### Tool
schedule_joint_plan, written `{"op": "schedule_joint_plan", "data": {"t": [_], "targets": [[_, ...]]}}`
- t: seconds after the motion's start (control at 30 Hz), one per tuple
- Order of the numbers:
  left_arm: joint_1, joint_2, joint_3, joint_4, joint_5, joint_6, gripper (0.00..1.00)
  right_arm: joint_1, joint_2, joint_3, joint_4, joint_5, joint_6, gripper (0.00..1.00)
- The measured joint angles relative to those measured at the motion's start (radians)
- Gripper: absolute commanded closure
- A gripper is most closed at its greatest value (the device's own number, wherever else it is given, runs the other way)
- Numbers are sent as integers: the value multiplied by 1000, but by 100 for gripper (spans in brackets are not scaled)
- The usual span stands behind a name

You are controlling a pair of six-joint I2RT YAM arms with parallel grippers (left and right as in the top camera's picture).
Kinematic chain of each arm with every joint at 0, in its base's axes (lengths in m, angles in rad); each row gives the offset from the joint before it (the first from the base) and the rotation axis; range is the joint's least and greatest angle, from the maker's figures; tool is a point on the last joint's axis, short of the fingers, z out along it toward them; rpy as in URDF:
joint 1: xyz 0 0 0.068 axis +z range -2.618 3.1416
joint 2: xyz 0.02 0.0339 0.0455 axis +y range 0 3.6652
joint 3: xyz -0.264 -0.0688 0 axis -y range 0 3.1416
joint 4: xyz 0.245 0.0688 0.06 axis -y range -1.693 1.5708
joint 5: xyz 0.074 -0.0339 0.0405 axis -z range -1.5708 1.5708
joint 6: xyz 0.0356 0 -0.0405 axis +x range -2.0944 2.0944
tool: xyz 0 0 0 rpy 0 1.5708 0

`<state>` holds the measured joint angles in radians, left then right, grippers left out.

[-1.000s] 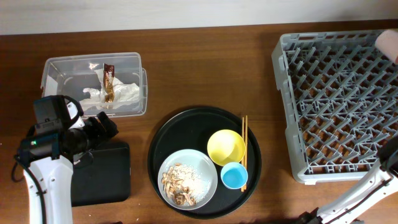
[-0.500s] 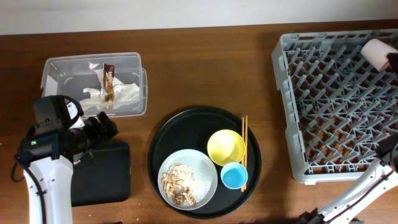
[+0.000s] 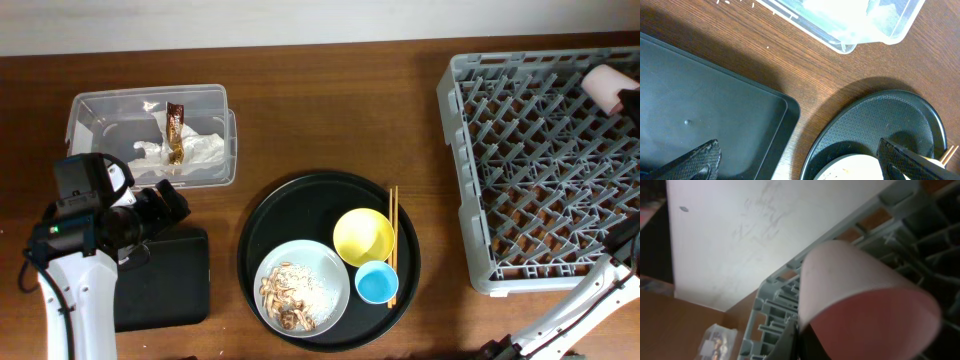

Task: Sort waste into correct bins and load items into the dishwasher rack
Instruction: 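Place the pink cup upside down in the rack and release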

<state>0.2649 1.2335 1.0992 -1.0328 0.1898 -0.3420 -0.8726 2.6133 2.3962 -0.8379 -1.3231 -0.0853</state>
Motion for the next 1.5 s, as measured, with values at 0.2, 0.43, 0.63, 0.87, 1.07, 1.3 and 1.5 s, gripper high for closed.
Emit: {"op": "schedule_joint_plan", "data": {"t": [0.2,0.43,0.63,0.87,1.07,1.3,1.5], "targets": [[0,0,0,0,0,0,1,1,0,-90,137,-75,58,96],[0,0,0,1,0,0,1,-11,-8,-92,27,-39,128,91],[0,0,0,0,0,0,1,-51,-65,-97,-133,207,153,80],[0,0,0,0,0,0,1,-77,-190,-111,-273,465,242,79],[0,0,0,0,0,0,1,-77,-396,-111,-307,583,282,79],[0,0,0,0,0,0,1,-77,-671,-112,-317,600,325,78],[0,0,0,0,0,0,1,-63,-969,-111,-490,575,313,17]]}}
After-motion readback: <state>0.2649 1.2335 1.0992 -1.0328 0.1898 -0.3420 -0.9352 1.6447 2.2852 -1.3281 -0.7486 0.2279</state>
